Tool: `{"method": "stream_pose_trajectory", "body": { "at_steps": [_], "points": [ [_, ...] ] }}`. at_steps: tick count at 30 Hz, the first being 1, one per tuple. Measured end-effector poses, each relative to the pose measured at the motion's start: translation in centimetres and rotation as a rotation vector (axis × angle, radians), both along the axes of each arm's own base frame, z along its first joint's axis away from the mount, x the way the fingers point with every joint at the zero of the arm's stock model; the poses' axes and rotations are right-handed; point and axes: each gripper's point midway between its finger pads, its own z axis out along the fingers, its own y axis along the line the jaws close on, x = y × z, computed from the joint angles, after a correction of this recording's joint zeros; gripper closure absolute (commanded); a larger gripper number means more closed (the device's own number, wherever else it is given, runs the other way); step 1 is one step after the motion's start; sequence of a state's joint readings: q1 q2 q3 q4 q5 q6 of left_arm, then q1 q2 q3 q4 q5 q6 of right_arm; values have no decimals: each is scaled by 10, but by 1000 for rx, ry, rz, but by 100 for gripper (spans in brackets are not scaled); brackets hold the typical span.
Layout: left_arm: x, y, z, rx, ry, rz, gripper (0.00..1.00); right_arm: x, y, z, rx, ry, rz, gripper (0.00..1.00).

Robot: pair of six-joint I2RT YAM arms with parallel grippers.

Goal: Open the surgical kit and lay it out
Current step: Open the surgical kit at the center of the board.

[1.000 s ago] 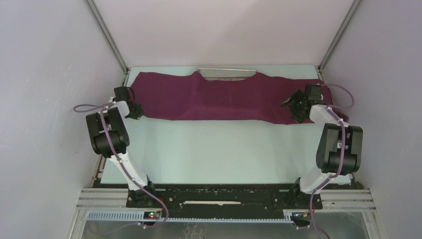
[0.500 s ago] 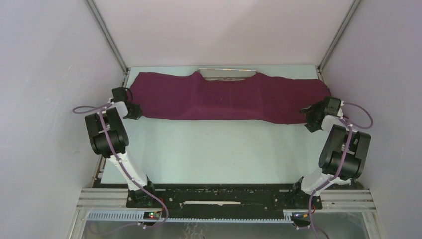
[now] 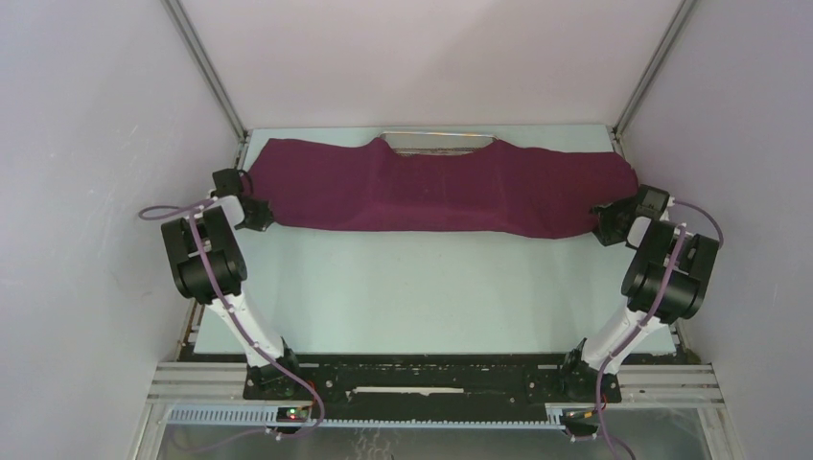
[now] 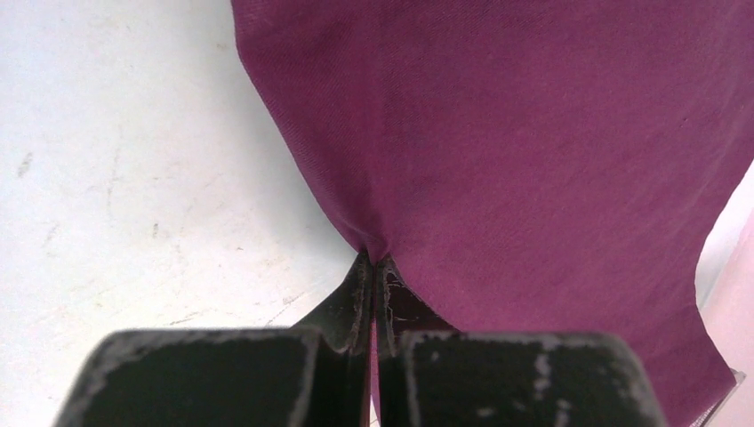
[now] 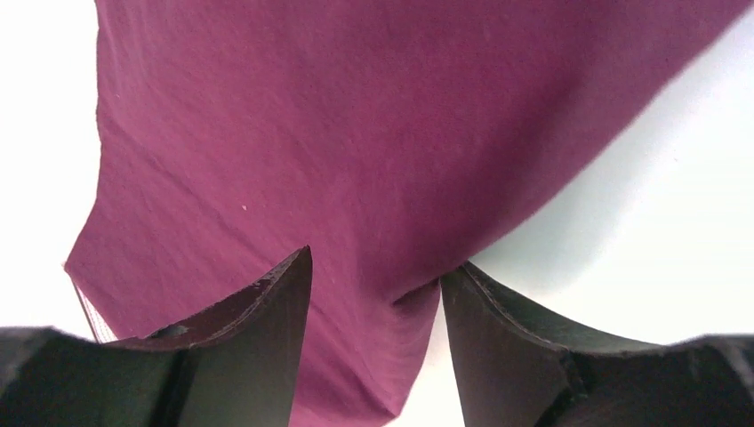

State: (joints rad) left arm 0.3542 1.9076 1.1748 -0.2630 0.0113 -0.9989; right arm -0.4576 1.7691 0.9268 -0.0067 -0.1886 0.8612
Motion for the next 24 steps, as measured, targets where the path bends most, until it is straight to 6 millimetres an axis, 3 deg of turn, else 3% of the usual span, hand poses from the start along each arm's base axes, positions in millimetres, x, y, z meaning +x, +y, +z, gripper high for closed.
{"method": "stream_pose_trajectory", "body": {
  "at_steps": [2,6,11,16,24],
  "points": [
    [0,0,0,-2,0,0,100,7,-2,0,5,-13,2,44],
    [0,1,0,-5,-2,0,100,16,-4,-4,11,-11,5,71],
    [1,2,0,-18,-3,1,100,20,-5,-12,24,20,3,98],
    [1,4,0,-23,-3,8,100,29,-5,-8,20,49,9,100],
    [-2,6,0,-47,-5,13,100,62,-9,9,-5,46,42,100]
  ]
}}
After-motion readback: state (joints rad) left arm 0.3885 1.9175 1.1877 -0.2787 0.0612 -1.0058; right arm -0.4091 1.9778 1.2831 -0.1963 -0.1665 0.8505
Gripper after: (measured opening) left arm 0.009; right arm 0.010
